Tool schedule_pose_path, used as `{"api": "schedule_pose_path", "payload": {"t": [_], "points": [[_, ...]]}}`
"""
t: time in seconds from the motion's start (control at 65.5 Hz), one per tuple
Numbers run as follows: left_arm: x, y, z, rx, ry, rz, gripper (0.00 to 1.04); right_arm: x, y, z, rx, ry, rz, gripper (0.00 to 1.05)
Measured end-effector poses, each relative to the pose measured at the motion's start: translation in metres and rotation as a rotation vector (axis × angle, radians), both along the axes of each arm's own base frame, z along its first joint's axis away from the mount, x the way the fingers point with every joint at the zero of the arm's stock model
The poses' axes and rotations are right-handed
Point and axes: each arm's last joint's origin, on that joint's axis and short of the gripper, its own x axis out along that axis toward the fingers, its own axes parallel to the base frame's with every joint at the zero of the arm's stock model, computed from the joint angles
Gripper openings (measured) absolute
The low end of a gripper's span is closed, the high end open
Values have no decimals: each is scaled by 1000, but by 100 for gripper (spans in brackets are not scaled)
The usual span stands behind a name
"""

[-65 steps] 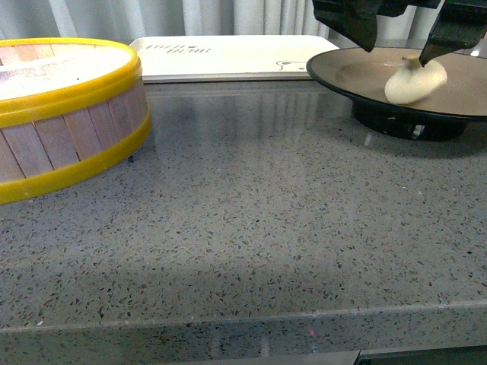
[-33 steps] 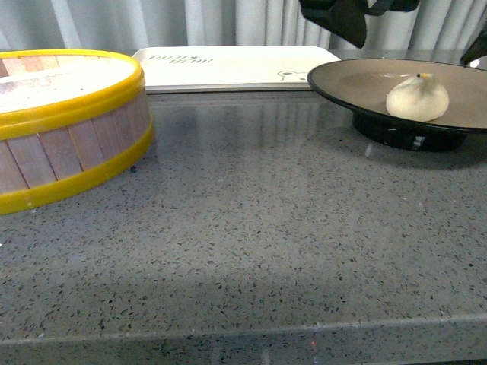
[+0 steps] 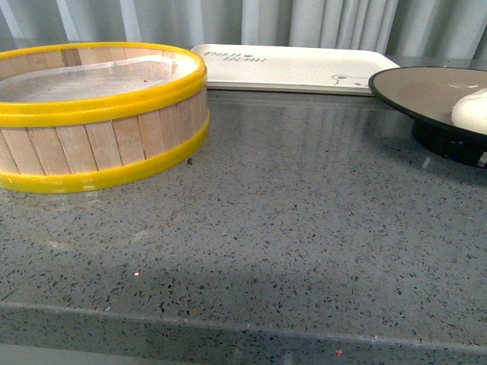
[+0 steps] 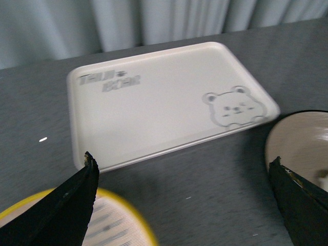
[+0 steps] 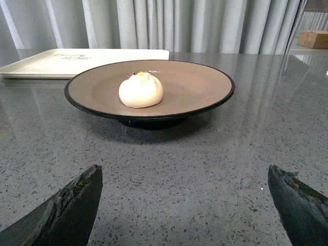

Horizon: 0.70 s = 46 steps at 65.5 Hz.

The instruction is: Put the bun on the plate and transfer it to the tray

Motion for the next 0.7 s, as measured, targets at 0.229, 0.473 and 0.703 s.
{"api": "schedule_pose_path", "payload": {"t": [0.229, 0.473, 0.703], "points": [[-51, 112, -18, -25, -22, 182, 98, 0, 0, 0, 0, 0, 0, 96], [-106, 220, -55, -39, 8, 399, 98, 0, 0, 0, 0, 0, 0, 96], [-157, 210, -129, -66, -308, 364, 43, 0, 0, 0, 0, 0, 0, 96]]}}
